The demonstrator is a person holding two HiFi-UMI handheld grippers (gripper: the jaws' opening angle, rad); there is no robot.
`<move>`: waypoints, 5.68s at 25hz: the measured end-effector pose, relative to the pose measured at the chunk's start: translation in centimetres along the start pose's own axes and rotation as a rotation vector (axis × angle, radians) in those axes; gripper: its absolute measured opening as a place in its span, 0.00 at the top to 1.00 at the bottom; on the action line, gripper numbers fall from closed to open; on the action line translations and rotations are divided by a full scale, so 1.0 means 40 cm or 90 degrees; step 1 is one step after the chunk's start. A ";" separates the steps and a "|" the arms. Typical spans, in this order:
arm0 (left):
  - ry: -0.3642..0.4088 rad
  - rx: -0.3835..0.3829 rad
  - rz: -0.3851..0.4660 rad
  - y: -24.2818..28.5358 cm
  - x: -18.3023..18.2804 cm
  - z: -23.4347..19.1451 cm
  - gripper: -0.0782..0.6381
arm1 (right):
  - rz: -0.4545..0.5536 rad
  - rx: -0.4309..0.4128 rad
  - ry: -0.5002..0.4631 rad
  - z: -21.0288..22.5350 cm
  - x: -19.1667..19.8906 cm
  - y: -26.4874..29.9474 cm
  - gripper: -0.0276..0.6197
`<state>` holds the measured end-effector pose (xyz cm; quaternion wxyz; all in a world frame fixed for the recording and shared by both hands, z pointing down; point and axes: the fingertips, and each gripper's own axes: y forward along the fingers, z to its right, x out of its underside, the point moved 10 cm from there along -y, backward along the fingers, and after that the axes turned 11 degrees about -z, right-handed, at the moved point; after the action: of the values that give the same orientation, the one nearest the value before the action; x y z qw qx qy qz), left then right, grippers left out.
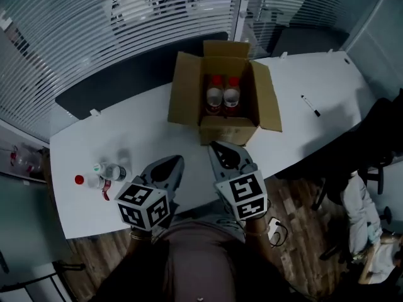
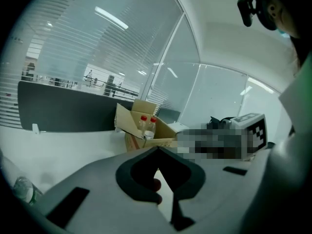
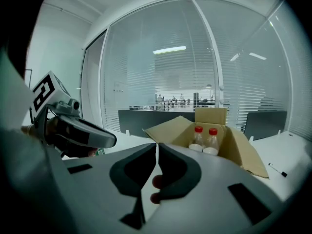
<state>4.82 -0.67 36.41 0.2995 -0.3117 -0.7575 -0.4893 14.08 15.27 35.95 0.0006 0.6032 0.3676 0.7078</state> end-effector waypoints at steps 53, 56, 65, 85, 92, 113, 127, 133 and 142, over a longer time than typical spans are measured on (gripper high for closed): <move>-0.114 -0.083 -0.002 0.135 -0.072 -0.070 0.88 | -0.034 0.060 0.041 0.415 -0.174 0.169 0.80; -0.129 -0.097 0.003 0.135 -0.072 -0.087 0.88 | -0.060 0.059 0.032 0.431 -0.187 0.214 0.77; -0.163 -0.121 0.001 0.146 -0.074 -0.131 0.88 | -0.131 0.079 0.025 0.462 -0.189 0.322 0.71; -0.186 -0.125 -0.022 0.169 -0.070 -0.172 0.88 | -0.246 0.139 0.063 0.499 -0.162 0.425 0.69; -0.188 -0.128 -0.017 0.159 -0.061 -0.175 0.88 | -0.266 0.158 0.045 0.492 -0.164 0.429 0.69; -0.135 -0.092 -0.003 0.070 -0.055 -0.140 0.88 | -0.132 0.172 0.033 0.415 -0.280 0.217 0.69; -0.109 -0.067 0.017 -0.007 -0.026 -0.134 0.88 | -0.018 0.155 -0.011 0.270 -0.374 0.043 0.69; -0.098 -0.052 0.024 -0.042 0.000 -0.132 0.88 | 0.027 0.163 -0.032 0.200 -0.387 -0.026 0.69; -0.086 -0.036 0.034 -0.101 0.043 -0.118 0.88 | 0.071 0.152 -0.038 0.102 -0.378 -0.127 0.70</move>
<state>1.36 -6.05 37.09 0.2514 -0.3726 -0.7534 -0.4800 19.42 14.38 20.40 -0.0997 0.6394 0.4150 0.6395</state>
